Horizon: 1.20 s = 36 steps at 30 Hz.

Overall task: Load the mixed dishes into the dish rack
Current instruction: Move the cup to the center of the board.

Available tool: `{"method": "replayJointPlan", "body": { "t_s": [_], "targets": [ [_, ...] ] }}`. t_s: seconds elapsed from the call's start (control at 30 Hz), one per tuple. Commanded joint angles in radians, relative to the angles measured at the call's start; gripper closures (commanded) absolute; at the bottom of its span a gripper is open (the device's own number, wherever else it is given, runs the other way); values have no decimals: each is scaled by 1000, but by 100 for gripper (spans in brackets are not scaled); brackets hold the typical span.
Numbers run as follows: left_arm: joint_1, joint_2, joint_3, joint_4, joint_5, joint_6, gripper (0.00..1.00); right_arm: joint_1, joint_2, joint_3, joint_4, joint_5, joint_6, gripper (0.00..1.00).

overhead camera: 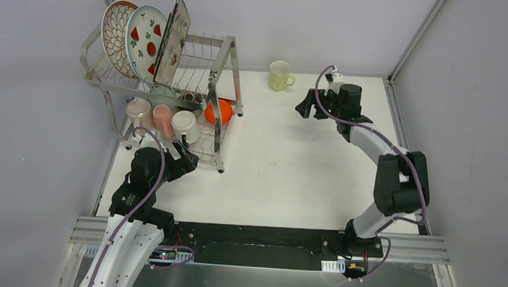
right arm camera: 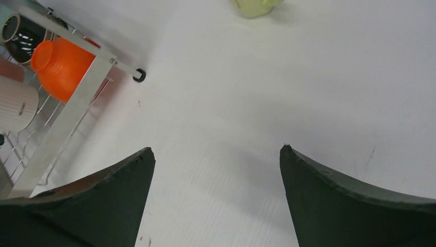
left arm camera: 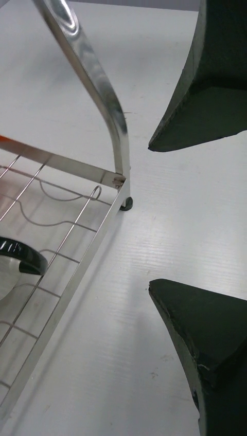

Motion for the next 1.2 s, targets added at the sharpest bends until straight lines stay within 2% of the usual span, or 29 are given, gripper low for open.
{"method": "replayJointPlan", "body": {
  "t_s": [0.0,0.2,0.37,0.5,0.7,0.93,1.03,1.17],
  "targets": [
    [14,-3,73,9,105,87,1,-17,198,192,75,-86,-71,9],
    [12,-28,113,42,153,163,2,-50,506,476,66,-207,-13,28],
    [13,-22,157,36,177,209,6,-51,662,641,111,-221,-52,30],
    [11,-4,168,26,166,215,6,-50,744,704,213,-222,-79,31],
    [12,-11,178,0,136,221,7,-36,852,808,278,-237,-117,32],
    [12,3,181,-15,115,222,7,-7,950,945,280,-188,-175,34],
    [13,-5,177,-17,95,215,8,1,988,1001,279,-213,-189,37],
    [12,-23,170,-19,65,208,8,10,1007,1031,280,-253,-190,48]
  ]
}}
